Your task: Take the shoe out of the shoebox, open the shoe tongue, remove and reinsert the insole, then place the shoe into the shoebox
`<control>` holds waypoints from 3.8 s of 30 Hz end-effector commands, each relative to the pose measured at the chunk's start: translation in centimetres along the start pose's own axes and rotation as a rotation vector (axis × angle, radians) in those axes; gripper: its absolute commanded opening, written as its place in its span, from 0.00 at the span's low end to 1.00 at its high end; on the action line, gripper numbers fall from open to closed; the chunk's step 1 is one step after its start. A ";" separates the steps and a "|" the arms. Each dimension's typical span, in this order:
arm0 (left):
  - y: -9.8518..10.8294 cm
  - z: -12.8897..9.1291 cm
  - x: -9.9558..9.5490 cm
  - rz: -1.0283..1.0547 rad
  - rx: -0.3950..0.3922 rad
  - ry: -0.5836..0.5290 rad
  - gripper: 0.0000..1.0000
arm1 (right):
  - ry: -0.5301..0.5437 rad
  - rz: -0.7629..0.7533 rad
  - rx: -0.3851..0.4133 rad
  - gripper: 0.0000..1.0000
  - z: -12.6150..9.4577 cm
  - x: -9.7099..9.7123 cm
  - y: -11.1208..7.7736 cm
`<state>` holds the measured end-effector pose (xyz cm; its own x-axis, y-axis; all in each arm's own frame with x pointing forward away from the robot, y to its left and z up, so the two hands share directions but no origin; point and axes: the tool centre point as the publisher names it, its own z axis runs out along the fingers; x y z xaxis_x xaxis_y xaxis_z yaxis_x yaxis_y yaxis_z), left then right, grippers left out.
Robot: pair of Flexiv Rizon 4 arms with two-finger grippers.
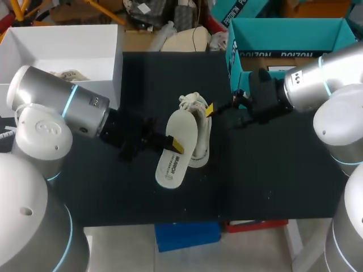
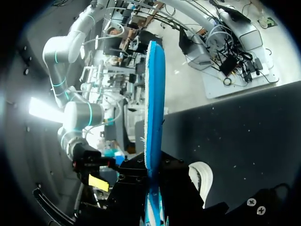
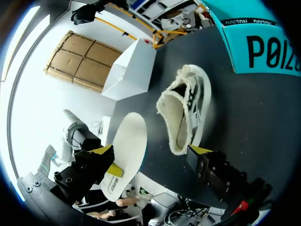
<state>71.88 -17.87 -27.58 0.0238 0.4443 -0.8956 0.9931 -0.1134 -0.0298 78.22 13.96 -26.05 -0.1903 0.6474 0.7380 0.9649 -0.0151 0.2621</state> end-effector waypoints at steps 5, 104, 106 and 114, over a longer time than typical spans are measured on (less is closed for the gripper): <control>-1.5 -0.3 -0.1 -0.099 0.110 -0.031 0.00 | -0.032 -0.064 0.020 1.00 0.2 0.0 -0.4; 3.3 5.2 4.3 -0.317 0.303 0.217 0.51 | -0.133 -0.259 -0.068 1.00 -1.7 -1.2 -4.8; 3.0 4.9 4.1 -0.315 0.301 0.217 0.49 | -0.133 -0.259 -0.068 1.00 -1.7 -1.2 -4.8; 3.2 4.8 4.5 -0.323 0.310 0.217 0.00 | -0.133 -0.259 -0.068 1.00 -1.7 -1.2 -4.8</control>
<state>74.74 -20.45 -33.73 -0.2230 0.6709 -0.7072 0.8697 -0.1907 -0.4552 73.47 11.85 -27.10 -0.4005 0.7286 0.5557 0.8716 0.1157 0.4764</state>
